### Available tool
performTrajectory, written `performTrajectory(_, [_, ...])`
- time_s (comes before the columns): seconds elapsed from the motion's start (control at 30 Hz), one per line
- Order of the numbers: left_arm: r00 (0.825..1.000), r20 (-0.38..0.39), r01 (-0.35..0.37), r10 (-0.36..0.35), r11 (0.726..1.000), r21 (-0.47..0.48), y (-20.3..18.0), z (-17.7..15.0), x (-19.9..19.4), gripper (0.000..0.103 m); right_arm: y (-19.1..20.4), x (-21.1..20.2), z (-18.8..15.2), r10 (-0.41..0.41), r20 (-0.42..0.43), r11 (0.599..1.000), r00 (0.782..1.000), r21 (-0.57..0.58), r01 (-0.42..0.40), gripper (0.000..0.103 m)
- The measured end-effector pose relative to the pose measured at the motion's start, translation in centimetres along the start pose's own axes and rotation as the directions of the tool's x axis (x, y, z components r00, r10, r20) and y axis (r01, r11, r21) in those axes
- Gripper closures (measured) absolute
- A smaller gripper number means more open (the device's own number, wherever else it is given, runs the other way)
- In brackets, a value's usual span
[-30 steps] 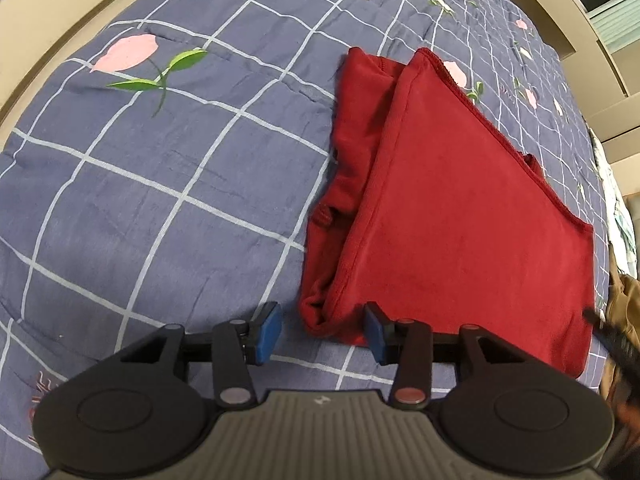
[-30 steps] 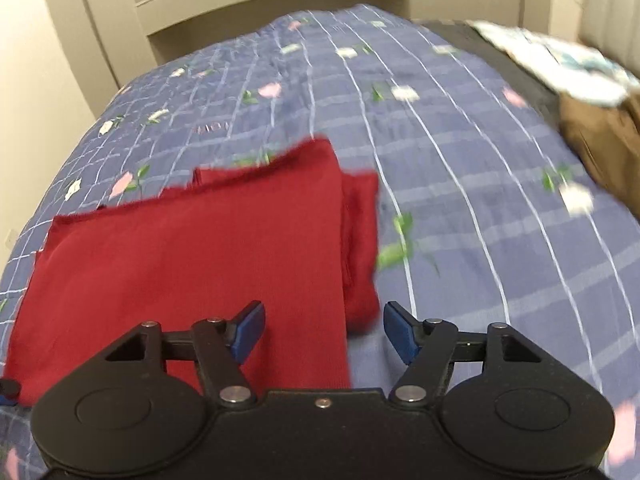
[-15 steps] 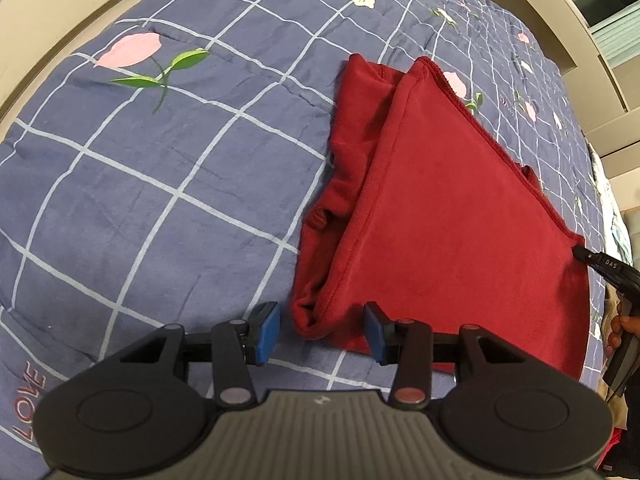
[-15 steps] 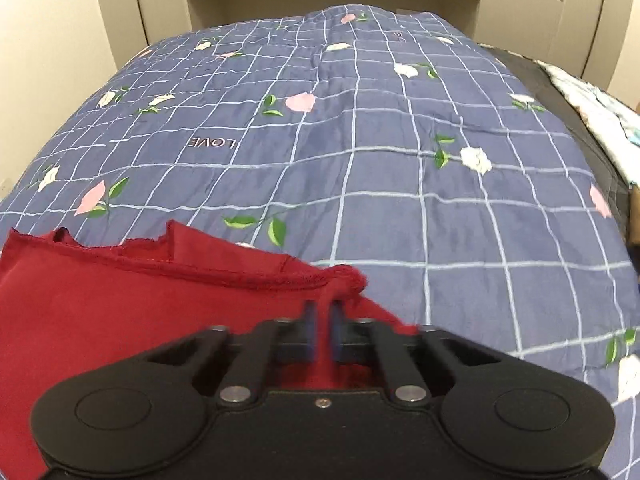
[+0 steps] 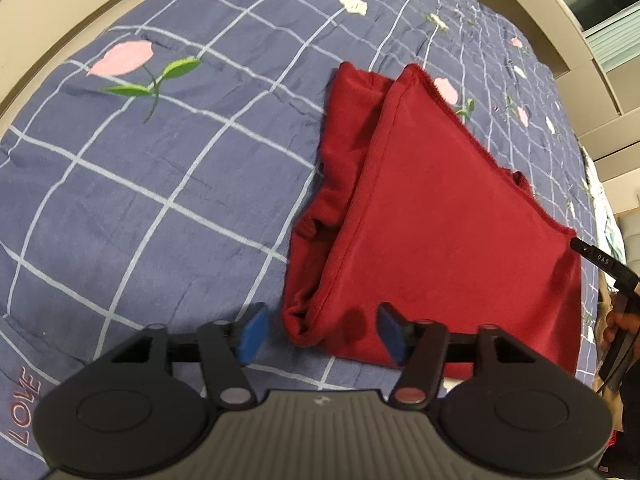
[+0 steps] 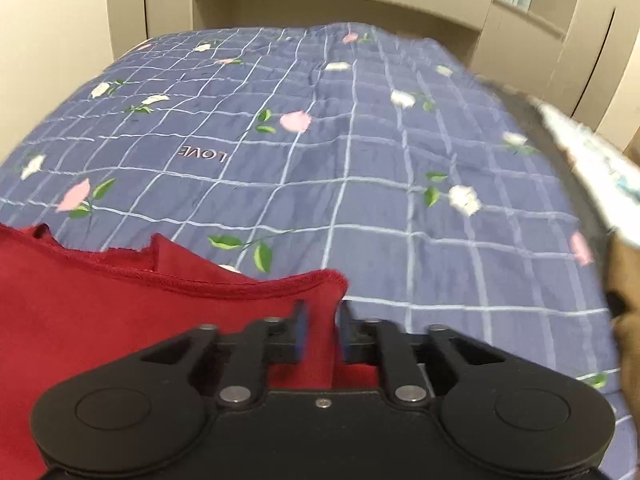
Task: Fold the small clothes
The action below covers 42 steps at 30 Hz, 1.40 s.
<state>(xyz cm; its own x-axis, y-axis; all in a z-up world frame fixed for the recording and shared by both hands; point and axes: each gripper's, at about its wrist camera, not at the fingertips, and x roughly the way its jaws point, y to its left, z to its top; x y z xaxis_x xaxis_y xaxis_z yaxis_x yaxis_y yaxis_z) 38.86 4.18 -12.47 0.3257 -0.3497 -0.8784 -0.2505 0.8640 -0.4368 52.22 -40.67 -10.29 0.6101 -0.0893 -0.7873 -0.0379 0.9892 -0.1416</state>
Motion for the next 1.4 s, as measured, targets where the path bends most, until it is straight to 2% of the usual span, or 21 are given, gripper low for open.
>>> performTrajectory(0.07, [1.000, 0.001, 0.002, -0.002, 1.000, 0.003, -0.1, 0.2, -0.1, 0.036, 1.2, -1.1, 0.0, -0.013, 0.048, 0.997, 0.999, -0.071, 0.016, 0.062])
performTrajectory(0.1, [1.000, 0.000, -0.001, 0.001, 1.000, 0.001, -0.2, 0.3, 0.0, 0.035, 1.8, -1.5, 0.1, 0.004, 0.064, 0.996, 0.998, -0.094, 0.002, 0.060])
performTrajectory(0.2, [1.000, 0.006, -0.012, 0.012, 1.000, -0.001, -0.6, 0.4, -0.1, 0.027, 4.0, -2.4, 0.6, 0.127, 0.070, 0.983, 0.989, -0.143, -0.116, 0.054])
performTrajectory(0.3, [0.999, 0.024, -0.044, 0.044, 0.999, 0.012, -1.0, 0.6, -0.3, 0.020, 6.3, -2.1, 0.9, 0.240, 0.029, 0.957, 0.970, -0.178, -0.231, 0.049])
performTrajectory(0.43, [0.998, 0.034, -0.059, 0.058, 0.998, 0.014, -1.3, 0.8, -0.6, 0.016, 9.3, -0.4, 0.7, 0.292, -0.051, 0.931, 0.955, -0.215, -0.296, 0.050])
performTrajectory(0.57, [0.996, 0.045, -0.081, 0.080, 0.996, 0.028, -1.7, 1.0, -0.8, 0.010, 11.0, 1.7, 0.8, 0.238, -0.078, 0.943, 0.968, -0.221, -0.249, 0.054])
performTrajectory(0.7, [0.995, 0.056, -0.090, 0.087, 0.995, 0.049, -2.3, 1.2, -1.1, 0.007, 11.1, 2.9, 1.6, 0.123, -0.036, 0.973, 0.992, -0.194, -0.127, 0.056])
performTrajectory(0.8, [0.994, 0.064, -0.092, 0.088, 0.994, 0.059, -2.6, 1.4, -1.3, 0.005, 10.3, 2.8, 2.3, 0.077, 0.009, 0.985, 0.997, -0.155, -0.075, 0.056])
performTrajectory(0.83, [0.994, 0.065, -0.092, 0.088, 0.994, 0.062, -2.7, 1.4, -1.3, 0.004, 10.0, 2.2, 2.4, 0.067, 0.036, 0.988, 0.997, -0.142, -0.061, 0.053])
performTrajectory(0.87, [0.994, 0.064, -0.091, 0.087, 0.994, 0.066, -2.7, 1.5, -1.3, 0.004, 9.8, 1.5, 2.3, 0.079, 0.056, 0.988, 0.995, -0.135, -0.070, 0.045])
performTrajectory(0.97, [0.994, 0.061, -0.090, 0.085, 0.993, 0.077, -2.9, 1.7, -1.4, 0.003, 9.7, -0.8, 1.4, 0.140, 0.080, 0.980, 0.987, -0.150, -0.127, 0.029])
performTrajectory(1.13, [0.993, 0.058, -0.105, 0.100, 0.991, 0.087, -3.0, 2.1, -1.2, 0.002, 10.2, -4.9, -1.6, 0.212, 0.077, 0.970, 0.974, -0.137, -0.201, 0.014])
performTrajectory(1.3, [0.990, 0.062, -0.131, 0.125, 0.985, 0.108, -3.1, 2.4, -0.8, 0.001, 11.8, -8.0, -5.1, 0.194, 0.084, 0.976, 0.977, -0.116, -0.183, 0.005])
performTrajectory(1.4, [0.989, 0.077, -0.138, 0.130, 0.983, 0.120, -2.9, 2.6, -0.6, 0.001, 12.8, -9.2, -7.5, 0.130, 0.117, 0.987, 0.985, -0.114, -0.116, 0.003])
